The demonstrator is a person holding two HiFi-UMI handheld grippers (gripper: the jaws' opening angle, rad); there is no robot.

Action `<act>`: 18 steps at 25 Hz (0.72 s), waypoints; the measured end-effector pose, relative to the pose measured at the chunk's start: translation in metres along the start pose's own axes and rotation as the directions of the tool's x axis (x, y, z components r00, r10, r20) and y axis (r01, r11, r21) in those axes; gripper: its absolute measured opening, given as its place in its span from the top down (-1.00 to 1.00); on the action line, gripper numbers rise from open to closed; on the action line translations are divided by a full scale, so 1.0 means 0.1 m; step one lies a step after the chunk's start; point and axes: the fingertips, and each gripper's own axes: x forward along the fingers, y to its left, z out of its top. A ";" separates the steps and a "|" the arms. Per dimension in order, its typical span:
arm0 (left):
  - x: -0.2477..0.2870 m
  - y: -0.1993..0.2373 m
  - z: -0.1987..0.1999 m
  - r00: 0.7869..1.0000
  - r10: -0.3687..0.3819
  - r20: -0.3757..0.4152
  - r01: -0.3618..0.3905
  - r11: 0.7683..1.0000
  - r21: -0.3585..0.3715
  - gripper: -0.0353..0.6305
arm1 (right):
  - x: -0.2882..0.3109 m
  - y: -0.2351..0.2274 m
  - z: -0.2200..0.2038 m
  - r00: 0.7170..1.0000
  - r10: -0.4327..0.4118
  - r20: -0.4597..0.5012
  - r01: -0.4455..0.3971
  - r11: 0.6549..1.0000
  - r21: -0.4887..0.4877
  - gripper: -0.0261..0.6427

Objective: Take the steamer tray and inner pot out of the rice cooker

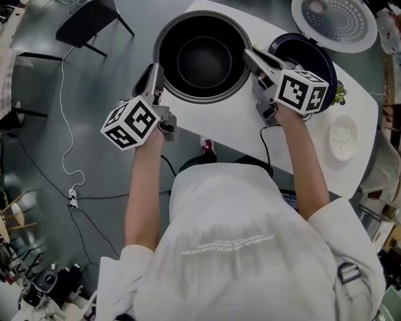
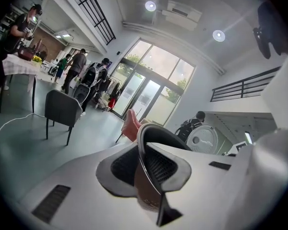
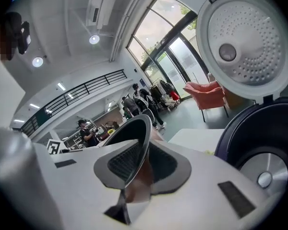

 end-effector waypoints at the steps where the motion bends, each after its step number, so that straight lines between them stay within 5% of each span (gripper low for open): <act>1: 0.01 0.09 -0.03 1.000 0.007 -0.004 -0.007 1.000 -0.004 0.72 | 0.08 -0.01 -0.07 1.000 -0.008 -0.011 0.008 1.000 0.006 0.67; 14: 0.46 0.87 -0.89 0.973 0.044 -0.226 -0.044 0.999 0.003 0.71 | 0.72 -0.61 -0.79 0.974 -0.127 -0.188 0.137 0.990 0.044 0.69; 18: 0.64 0.92 -0.94 0.974 0.020 -0.225 -0.028 0.999 -0.029 0.69 | 0.85 -0.79 -0.78 0.968 -0.154 -0.200 0.169 0.984 0.061 0.68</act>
